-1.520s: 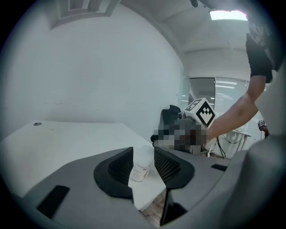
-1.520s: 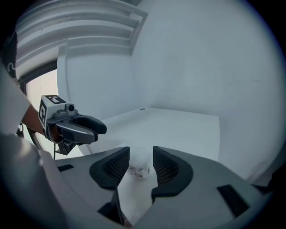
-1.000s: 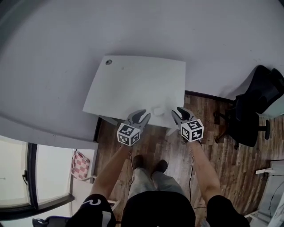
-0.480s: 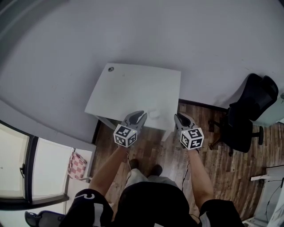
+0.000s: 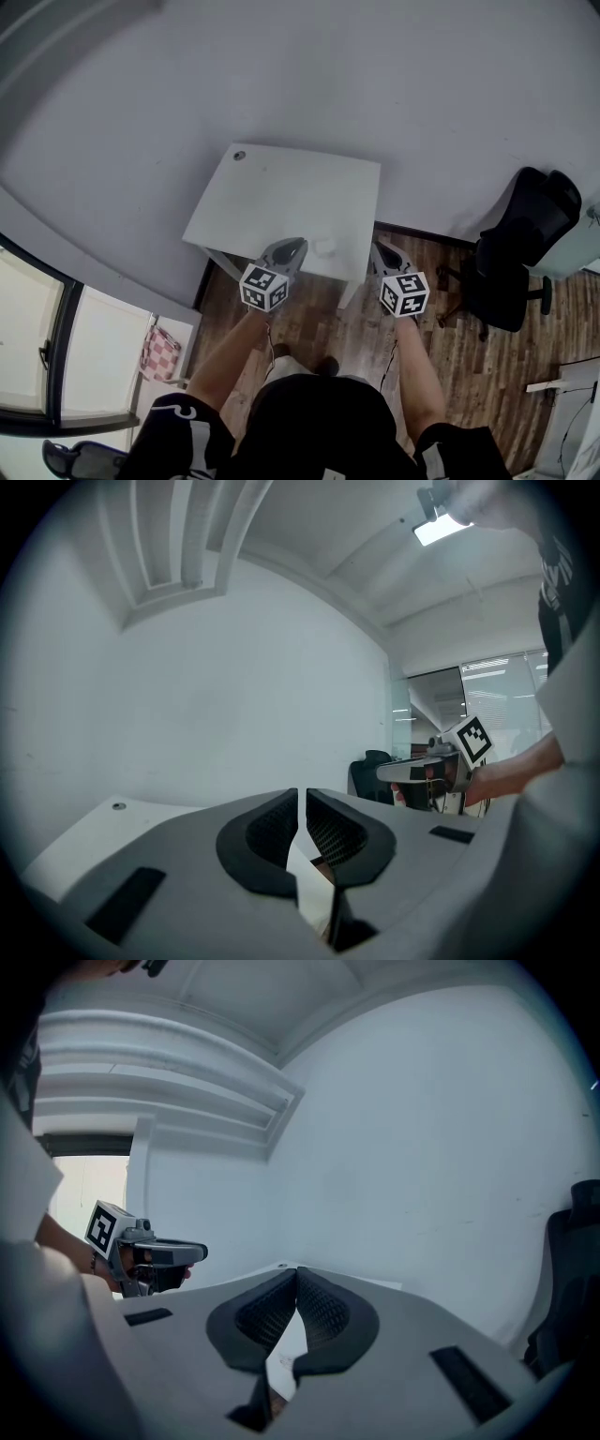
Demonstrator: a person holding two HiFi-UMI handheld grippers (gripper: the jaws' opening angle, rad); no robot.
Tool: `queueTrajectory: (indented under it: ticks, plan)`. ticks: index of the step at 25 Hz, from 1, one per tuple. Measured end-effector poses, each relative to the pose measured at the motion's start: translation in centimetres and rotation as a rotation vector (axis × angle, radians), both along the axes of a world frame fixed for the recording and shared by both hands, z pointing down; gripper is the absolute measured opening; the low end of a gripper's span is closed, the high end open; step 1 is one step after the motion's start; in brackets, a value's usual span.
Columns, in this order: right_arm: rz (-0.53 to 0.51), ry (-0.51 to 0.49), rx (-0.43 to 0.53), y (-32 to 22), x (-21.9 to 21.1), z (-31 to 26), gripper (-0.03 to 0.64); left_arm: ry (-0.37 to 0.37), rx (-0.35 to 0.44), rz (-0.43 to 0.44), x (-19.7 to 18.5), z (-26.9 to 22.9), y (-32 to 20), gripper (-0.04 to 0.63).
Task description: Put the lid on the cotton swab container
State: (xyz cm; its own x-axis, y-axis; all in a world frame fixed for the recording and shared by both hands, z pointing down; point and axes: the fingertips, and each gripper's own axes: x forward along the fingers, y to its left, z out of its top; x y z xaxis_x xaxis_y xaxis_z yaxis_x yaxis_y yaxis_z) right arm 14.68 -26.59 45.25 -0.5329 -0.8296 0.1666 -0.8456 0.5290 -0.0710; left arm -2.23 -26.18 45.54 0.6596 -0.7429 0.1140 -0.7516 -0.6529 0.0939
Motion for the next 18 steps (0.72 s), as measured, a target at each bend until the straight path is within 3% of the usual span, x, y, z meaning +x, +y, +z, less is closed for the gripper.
queueTrajectory:
  ticks: [18]
  plan:
    - [0.008, -0.006, 0.008, 0.15, -0.27, -0.75, 0.012, -0.013, 0.007, -0.011, -0.21, -0.32, -0.16, 0.028]
